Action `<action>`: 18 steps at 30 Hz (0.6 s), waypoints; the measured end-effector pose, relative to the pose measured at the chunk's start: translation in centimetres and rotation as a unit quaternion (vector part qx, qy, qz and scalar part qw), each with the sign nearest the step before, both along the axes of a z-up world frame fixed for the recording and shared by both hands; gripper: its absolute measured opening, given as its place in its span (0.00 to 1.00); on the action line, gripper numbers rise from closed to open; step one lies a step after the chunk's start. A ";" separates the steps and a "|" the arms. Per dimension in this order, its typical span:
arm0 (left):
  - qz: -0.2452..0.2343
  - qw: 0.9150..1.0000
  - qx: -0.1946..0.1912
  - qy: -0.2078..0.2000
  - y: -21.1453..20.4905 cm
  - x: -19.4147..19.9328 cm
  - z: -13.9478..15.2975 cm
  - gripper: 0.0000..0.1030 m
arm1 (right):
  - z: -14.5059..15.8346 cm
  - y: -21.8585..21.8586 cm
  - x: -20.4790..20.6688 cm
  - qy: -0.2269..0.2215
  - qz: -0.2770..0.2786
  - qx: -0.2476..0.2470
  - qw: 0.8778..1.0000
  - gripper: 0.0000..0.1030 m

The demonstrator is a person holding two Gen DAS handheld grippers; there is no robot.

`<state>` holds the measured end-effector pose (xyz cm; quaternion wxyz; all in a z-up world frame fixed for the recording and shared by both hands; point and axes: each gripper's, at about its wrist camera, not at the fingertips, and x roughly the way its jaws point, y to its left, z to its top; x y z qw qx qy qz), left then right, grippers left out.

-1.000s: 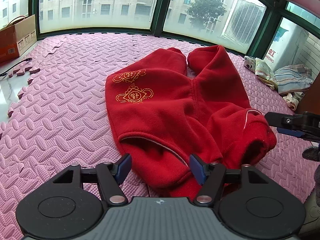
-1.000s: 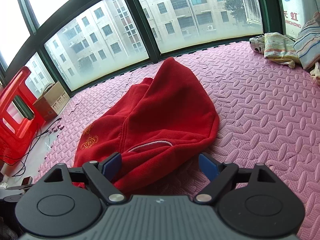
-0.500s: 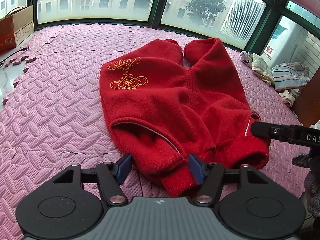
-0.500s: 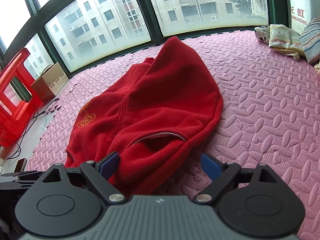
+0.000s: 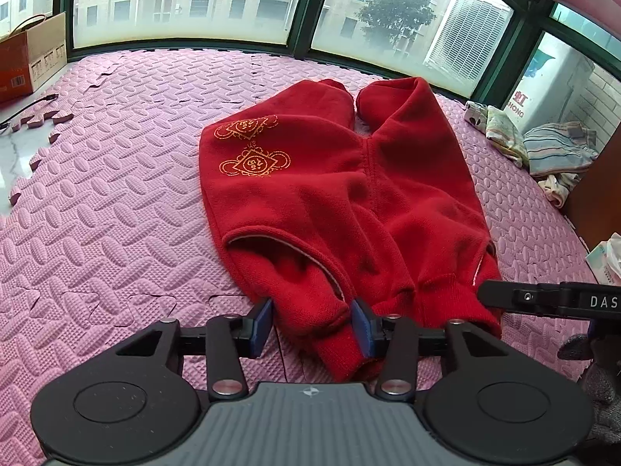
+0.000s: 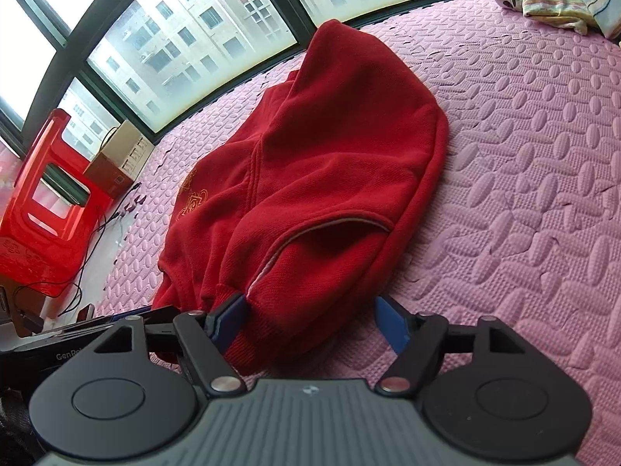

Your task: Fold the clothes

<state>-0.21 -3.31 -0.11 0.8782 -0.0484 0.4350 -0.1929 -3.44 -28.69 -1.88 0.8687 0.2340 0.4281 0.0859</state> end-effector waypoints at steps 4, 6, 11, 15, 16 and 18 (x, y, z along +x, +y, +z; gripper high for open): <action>-0.003 1.000 -0.009 0.008 0.1 -0.1 -0.2 0.46 | -0.2 0.2 0.0 0.003 0.003 0.020 1.000 0.60; -0.005 1.000 -0.012 0.010 0.0 0.0 -0.3 0.40 | -0.2 0.3 -0.1 0.000 0.003 0.024 1.000 0.47; -0.012 1.000 -0.020 0.001 0.3 0.0 0.5 0.16 | 1.0 0.6 -0.6 -0.023 0.013 0.007 1.000 0.25; -0.018 0.999 -0.032 -0.022 1.5 -0.8 2.8 0.15 | 3.1 0.7 -1.7 -0.048 0.034 -0.013 0.998 0.19; -0.021 0.999 -0.035 -0.028 1.9 -1.3 3.4 0.14 | 3.7 0.8 -2.1 -0.053 0.044 -0.018 0.997 0.19; -0.029 0.998 -0.039 -0.035 2.7 -2.2 4.4 0.14 | 4.8 1.0 -2.9 -0.064 0.065 -0.027 0.995 0.19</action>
